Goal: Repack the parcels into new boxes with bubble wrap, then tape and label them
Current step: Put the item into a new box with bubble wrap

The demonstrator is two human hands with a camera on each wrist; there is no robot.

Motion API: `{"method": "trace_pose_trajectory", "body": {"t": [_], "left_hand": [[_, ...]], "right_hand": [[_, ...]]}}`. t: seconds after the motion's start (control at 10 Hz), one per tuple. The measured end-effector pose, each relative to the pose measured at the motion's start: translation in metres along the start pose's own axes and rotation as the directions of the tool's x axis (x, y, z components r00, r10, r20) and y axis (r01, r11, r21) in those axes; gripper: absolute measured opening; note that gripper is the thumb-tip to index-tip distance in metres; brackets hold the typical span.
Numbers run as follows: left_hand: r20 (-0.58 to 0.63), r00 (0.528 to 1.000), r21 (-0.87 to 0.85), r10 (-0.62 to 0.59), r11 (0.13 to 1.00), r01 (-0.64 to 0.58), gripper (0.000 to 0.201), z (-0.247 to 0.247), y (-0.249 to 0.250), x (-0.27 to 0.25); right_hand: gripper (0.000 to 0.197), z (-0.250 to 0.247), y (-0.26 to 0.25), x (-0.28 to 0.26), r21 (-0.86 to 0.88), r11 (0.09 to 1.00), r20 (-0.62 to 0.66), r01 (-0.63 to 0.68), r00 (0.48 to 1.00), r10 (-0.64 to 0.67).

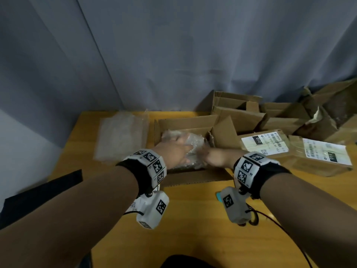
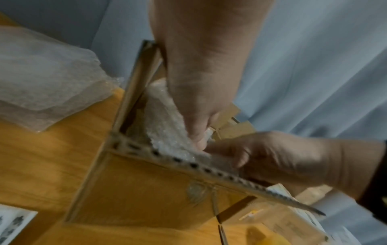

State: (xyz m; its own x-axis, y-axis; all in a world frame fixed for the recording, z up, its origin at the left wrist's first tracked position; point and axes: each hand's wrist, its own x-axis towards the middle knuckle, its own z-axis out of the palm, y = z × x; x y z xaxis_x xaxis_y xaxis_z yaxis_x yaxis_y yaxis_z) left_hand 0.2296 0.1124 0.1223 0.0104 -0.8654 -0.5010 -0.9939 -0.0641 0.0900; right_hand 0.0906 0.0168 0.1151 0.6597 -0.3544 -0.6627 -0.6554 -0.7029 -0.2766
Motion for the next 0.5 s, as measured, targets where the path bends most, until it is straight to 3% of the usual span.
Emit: {"method": "trace_pose_trajectory", "body": {"t": [0.1, 0.2, 0.3, 0.4, 0.5], "left_hand": [[0.213, 0.976, -0.025, -0.041, 0.999, 0.047, 0.068, 0.008, 0.005, 0.005], [0.205, 0.977, -0.033, -0.063, 0.997, 0.072, 0.055, 0.019, -0.002, 0.012], [0.367, 0.93, -0.04, 0.002, 0.999, 0.013, 0.044, 0.009, -0.008, 0.021], [0.381, 0.925, -0.136, 0.007, 0.99, 0.049, 0.036, -0.003, -0.017, 0.024], [0.083, 0.997, -0.317, 0.003, 0.948, 0.024, 0.041, -0.002, -0.016, 0.023]], "right_hand": [[0.043, -0.011, 0.007, -0.009, -0.139, 0.987, -0.115, 0.079, 0.989, -0.096], [0.037, -0.022, 0.01, -0.018, -0.36, 0.932, -0.226, 0.039, 0.966, -0.128], [0.024, -0.018, 0.016, -0.012, -0.534, 0.844, -0.189, 0.042, 0.968, -0.167], [0.032, -0.003, 0.022, -0.002, -0.561, 0.824, -0.005, 0.074, 0.996, -0.092], [0.044, 0.004, 0.027, 0.006, -0.544, 0.825, 0.082, 0.151, 0.988, -0.128]]}}
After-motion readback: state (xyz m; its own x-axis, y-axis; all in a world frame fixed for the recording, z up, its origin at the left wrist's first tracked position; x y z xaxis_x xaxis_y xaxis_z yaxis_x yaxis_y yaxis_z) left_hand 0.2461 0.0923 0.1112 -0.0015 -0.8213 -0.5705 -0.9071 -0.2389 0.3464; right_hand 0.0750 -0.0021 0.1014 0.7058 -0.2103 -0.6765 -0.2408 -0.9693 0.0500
